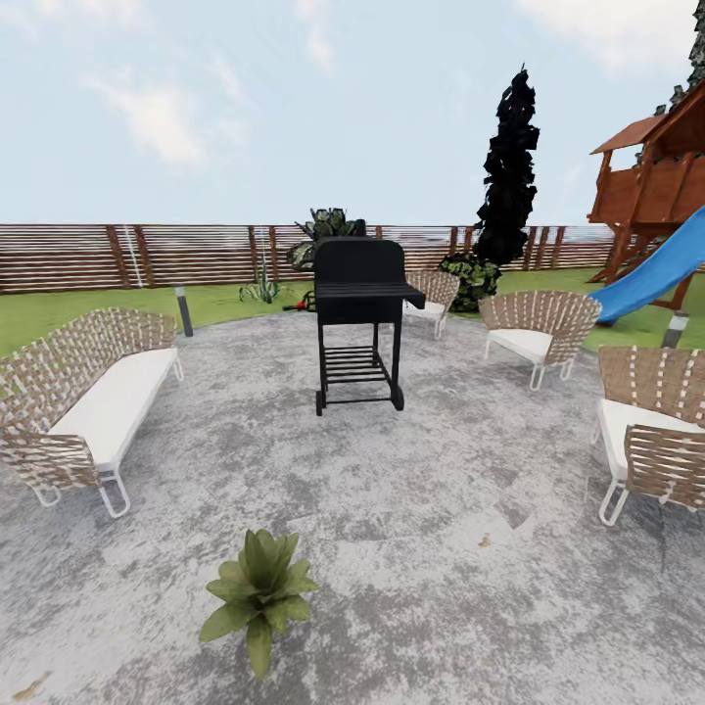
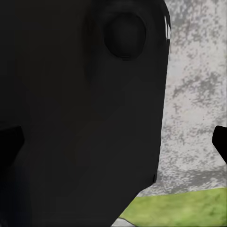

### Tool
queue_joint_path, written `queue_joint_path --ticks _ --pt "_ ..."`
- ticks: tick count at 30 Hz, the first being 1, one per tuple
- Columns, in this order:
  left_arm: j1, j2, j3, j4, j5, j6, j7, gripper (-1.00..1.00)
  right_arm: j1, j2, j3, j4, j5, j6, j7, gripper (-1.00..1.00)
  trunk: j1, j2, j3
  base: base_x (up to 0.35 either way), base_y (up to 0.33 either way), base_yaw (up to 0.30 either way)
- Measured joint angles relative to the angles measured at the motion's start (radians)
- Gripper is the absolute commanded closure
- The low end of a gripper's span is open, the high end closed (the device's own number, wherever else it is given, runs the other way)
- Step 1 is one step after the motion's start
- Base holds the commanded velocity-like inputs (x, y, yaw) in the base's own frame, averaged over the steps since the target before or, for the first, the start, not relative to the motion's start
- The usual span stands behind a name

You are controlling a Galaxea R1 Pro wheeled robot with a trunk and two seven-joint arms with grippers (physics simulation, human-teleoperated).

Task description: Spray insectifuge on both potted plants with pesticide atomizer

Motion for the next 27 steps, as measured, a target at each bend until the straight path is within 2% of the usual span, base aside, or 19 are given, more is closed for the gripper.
queue_joint_path --ticks 6,27 --pt "-0.002 0.004 -0.001 -0.006 -0.001 0.002 0.001 -1.0 0.006 0.0 0.001 -0.003 0.003 0.0 -0.001 -1.0 0.0 0.0 0.0 0.0 0.0 0.0" --pt "-0.002 0.009 -0.001 -0.125 -0.002 -0.018 0.001 -1.0 0.006 0.001 0.0 -0.006 0.002 -0.002 -0.001 -1.0 0.0 0.0 0.0 0.0 0.0 0.0"
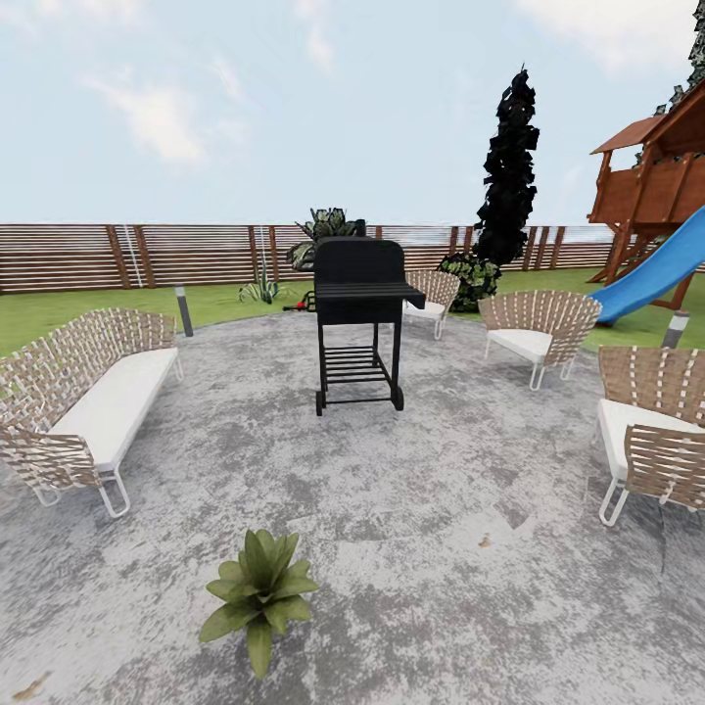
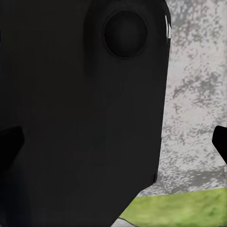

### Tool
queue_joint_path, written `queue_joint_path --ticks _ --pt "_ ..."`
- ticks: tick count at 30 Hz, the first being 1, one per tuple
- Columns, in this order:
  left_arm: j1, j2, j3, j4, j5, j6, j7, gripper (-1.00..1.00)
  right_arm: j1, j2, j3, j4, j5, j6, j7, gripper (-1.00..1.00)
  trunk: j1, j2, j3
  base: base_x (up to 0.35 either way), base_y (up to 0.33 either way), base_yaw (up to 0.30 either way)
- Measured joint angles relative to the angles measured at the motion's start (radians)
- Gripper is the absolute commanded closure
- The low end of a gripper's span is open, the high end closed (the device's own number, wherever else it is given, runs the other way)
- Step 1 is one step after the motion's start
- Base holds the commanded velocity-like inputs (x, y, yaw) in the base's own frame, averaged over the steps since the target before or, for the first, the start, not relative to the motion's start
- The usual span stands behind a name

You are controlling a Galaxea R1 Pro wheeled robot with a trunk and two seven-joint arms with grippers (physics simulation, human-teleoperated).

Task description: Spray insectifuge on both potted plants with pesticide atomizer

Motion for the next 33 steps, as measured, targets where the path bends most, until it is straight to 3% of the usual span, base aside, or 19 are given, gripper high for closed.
queue_joint_path --ticks 6,7,8,9,22,33 --pt "-0.001 -0.003 0.0 -0.034 -0.001 -0.032 0.0 -1.0 0.0 -0.001 -0.001 -0.028 0.0 -0.003 0.0 -1.0 0.0 0.0 0.0 0.0 0.0 0.0" --pt "-0.001 -0.003 0.0 -0.084 -0.001 -0.161 0.0 -1.0 0.0 -0.001 -0.001 -0.135 0.0 -0.003 0.0 -1.0 0.0 0.0 0.0 0.0 0.0 0.0" --pt "-0.002 -0.004 0.0 -0.234 -0.001 -0.185 0.0 -1.0 -0.001 -0.001 -0.001 -0.181 0.0 -0.004 0.0 -1.0 0.0 0.0 0.0 0.0 0.0 0.0" --pt "-0.011 -0.004 0.0 -0.324 -0.001 -0.201 0.0 -1.0 -0.001 0.0 -0.001 -0.201 0.0 -0.004 0.0 -1.0 0.0 0.0 0.0 0.0 0.0 0.0" --pt "-0.075 -0.001 0.0 -0.345 -0.001 -0.292 0.0 -1.0 0.0 -0.004 -0.004 -0.355 -0.002 -0.012 0.0 -1.0 0.0 0.0 0.0 0.0 0.0 0.0" --pt "-0.078 -0.002 0.002 -0.343 0.005 -0.34 0.002 -1.0 0.0 -0.004 -0.005 -0.446 -0.006 -0.011 0.0 -1.0 0.0 0.0 0.0 0.0 0.0 0.0"
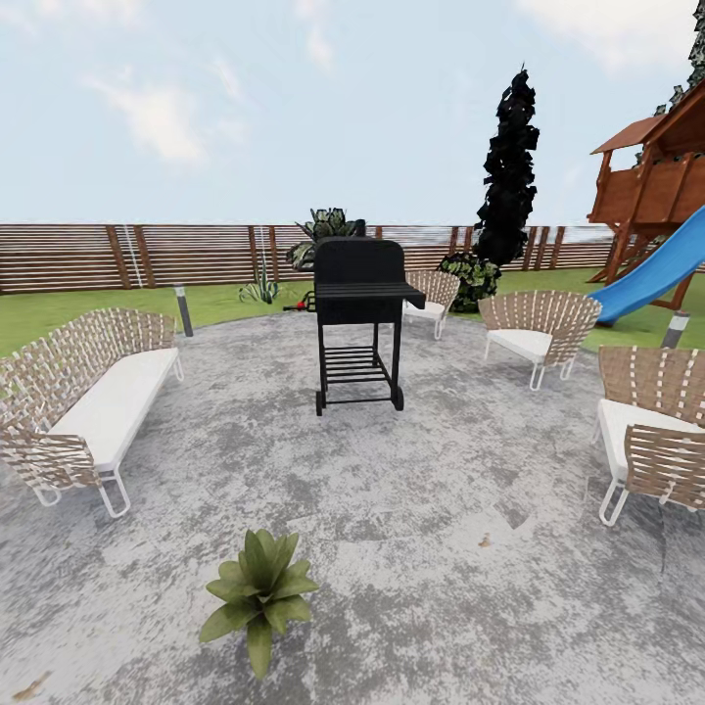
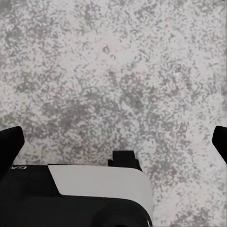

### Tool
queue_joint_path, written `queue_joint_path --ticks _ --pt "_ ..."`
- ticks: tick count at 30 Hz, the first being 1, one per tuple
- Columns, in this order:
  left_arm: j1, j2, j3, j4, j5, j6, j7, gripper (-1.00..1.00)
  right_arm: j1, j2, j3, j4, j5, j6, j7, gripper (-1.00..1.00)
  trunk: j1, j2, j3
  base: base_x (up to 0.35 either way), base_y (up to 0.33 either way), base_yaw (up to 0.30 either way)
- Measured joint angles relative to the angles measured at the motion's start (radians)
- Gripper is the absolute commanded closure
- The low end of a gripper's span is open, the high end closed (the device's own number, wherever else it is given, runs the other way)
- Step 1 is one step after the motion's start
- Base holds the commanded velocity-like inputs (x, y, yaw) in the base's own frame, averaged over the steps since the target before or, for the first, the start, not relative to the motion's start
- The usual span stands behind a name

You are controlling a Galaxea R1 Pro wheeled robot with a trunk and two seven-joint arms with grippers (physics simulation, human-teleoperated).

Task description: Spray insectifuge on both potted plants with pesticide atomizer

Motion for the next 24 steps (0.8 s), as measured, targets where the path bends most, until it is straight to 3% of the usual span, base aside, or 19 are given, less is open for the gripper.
queue_joint_path --ticks 9,24 --pt "0.0 0.001 0.001 0.003 -0.001 -0.003 -0.001 -1.0 0.0 0.002 -0.001 -0.005 -0.003 0.0 -0.001 -1.0 0.0 0.0 0.001 0.0 0.0 -0.049" --pt "0.0 0.001 0.001 0.005 -0.002 -0.003 -0.001 -1.0 0.0 0.002 -0.003 -0.003 -0.004 0.0 -0.001 -1.0 0.0 0.0 0.007 0.0 0.0 -0.247"
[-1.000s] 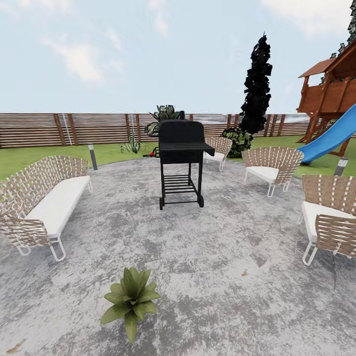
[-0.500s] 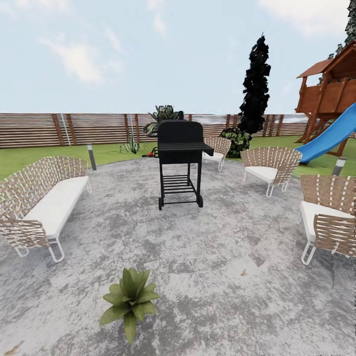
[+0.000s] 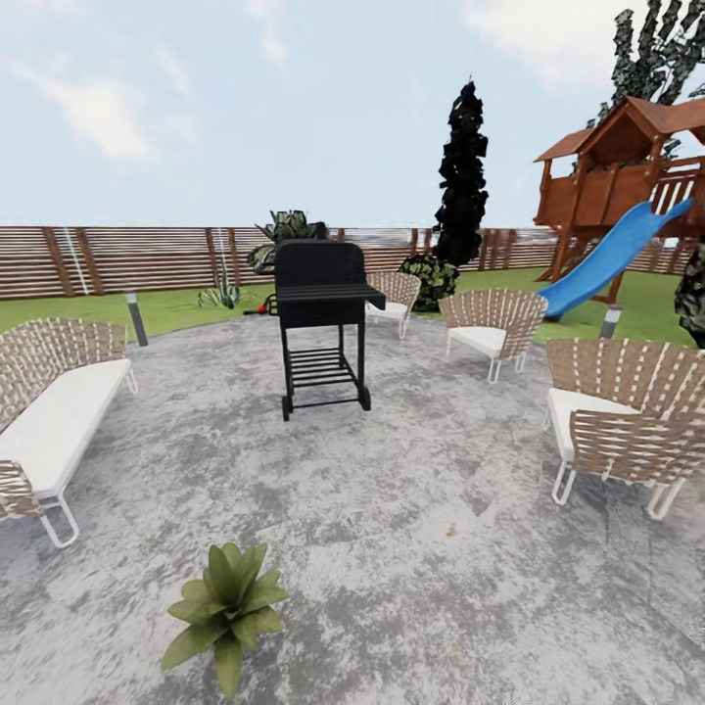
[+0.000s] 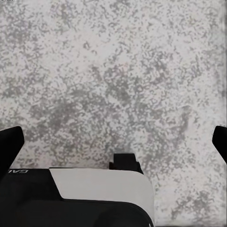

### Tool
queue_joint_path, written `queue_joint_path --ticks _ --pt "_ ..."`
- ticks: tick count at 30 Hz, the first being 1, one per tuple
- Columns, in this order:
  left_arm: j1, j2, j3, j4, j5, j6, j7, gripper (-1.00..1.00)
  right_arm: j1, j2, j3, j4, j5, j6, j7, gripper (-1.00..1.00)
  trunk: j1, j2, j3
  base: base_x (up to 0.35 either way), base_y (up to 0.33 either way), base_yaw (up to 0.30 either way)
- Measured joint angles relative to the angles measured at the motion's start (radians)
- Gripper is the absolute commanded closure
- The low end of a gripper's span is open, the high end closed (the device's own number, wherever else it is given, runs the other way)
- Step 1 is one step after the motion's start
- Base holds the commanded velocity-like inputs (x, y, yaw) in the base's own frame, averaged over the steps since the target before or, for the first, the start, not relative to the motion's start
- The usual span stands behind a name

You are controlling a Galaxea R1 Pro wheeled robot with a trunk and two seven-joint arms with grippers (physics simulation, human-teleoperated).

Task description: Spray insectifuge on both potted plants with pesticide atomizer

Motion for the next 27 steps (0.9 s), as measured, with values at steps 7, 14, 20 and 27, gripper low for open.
queue_joint_path --ticks 7,14,20,27 --pt "0.0 0.0 -0.001 0.0 -0.001 0.0 0.0 -1.0 0.0 -0.002 0.0 -0.001 0.0 0.0 0.001 -1.0 0.0 0.0 0.0 -0.041 -0.073 -0.27" --pt "0.0 0.0 -0.001 0.0 -0.001 0.0 0.0 -1.0 0.0 -0.002 0.0 -0.001 0.0 0.0 0.001 -1.0 0.0 0.0 0.0 -0.206 -0.211 -0.272" --pt "0.0 0.0 -0.001 0.0 -0.001 0.0 0.0 -1.0 0.0 -0.002 0.0 -0.001 0.0 0.0 0.001 -1.0 0.0 0.0 0.0 -0.238 -0.224 -0.272" --pt "0.0 0.0 -0.001 0.0 -0.001 0.0 0.0 -1.0 0.0 -0.002 0.0 -0.001 0.0 0.0 0.001 -1.0 0.0 0.0 0.0 -0.242 -0.203 -0.271"
